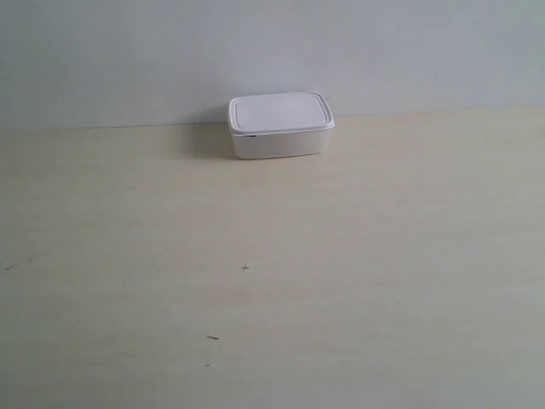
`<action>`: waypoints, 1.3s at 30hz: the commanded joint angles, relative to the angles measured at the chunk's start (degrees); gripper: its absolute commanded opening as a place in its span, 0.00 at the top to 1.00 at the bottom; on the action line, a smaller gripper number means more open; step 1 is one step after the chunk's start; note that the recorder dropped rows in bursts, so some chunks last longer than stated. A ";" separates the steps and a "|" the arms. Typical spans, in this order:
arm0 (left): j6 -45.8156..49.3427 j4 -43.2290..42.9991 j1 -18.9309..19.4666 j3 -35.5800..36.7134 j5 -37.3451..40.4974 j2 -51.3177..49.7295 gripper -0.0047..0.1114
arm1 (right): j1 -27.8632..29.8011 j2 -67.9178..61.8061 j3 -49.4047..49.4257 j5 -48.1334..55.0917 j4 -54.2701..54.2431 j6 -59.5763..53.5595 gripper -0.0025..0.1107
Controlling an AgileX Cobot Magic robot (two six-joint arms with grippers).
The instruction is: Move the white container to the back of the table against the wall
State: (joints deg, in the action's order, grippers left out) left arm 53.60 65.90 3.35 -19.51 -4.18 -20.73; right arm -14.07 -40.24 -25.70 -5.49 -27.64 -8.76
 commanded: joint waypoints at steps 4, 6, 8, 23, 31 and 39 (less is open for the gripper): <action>-1.61 -0.83 0.06 6.51 -1.19 0.07 0.96 | 0.08 11.53 8.58 -6.11 0.19 -0.12 0.98; -1.61 -4.11 0.17 10.07 -5.01 1.42 0.96 | 0.08 16.89 11.81 -5.40 7.70 -0.01 0.98; -1.61 -4.41 0.17 13.39 -4.17 2.86 0.96 | 0.08 21.36 15.36 -2.85 12.74 -0.01 0.98; -1.50 -8.64 0.17 19.51 5.79 4.07 0.96 | 0.08 24.28 25.70 5.00 13.33 -0.01 0.98; -1.50 -8.75 0.17 19.51 12.80 3.96 0.96 | 0.08 24.28 25.70 12.34 13.33 -0.01 0.98; -1.50 -8.75 0.17 19.51 13.03 3.96 0.96 | 0.08 24.28 25.70 15.22 12.58 -0.01 0.98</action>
State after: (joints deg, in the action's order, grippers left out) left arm 52.09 57.47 3.35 -0.15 8.77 -16.81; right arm -14.07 -16.18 -0.28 9.60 -14.87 -8.76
